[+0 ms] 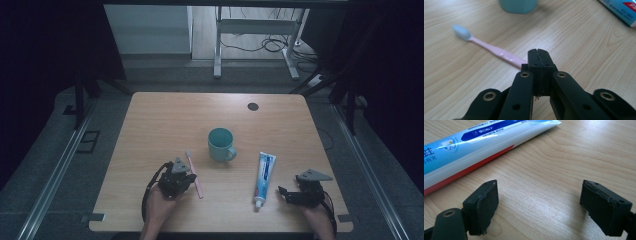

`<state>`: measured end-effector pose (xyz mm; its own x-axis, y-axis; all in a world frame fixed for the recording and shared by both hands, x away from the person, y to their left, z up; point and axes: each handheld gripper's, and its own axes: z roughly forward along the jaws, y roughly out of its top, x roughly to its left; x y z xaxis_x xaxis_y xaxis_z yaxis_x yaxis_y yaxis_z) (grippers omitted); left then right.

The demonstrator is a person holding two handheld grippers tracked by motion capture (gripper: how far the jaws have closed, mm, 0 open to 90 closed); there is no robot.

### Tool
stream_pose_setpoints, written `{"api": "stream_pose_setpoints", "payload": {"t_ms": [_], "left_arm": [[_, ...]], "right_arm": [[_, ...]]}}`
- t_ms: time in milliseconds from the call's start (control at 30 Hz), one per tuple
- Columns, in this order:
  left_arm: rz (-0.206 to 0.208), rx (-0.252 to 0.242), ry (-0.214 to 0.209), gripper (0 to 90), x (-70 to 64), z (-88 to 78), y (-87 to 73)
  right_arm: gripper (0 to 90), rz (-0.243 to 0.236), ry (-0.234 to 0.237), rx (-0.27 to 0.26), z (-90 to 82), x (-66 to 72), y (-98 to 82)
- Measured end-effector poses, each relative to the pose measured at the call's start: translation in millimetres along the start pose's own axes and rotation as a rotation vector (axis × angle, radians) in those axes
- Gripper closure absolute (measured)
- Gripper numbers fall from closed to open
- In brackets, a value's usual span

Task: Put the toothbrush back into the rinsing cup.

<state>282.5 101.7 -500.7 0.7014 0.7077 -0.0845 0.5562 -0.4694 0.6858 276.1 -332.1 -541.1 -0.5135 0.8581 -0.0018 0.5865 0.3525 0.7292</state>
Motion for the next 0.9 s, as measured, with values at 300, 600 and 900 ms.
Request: {"api": "stream_pose_setpoints", "payload": {"t_ms": [300, 600, 900], "left_arm": [[0.025, 0.037, -0.031, 89.6, -9.8, 20.2, 6.0], [0.026, 0.066, -0.049, 89.5, -17.7, 30.8, -0.3], [0.007, 0.070, -0.056, 89.4, -19.5, 26.1, -11.7]], "right_arm": [[15.2, -0.001, 0.000, 0.000, 0.0, -0.1, 0.0], [15.3, -0.001, 0.001, 0.000, 0.0, -0.1, 0.0], [15.3, -0.001, 0.001, 0.000, -0.1, -0.1, 0.0]]}}
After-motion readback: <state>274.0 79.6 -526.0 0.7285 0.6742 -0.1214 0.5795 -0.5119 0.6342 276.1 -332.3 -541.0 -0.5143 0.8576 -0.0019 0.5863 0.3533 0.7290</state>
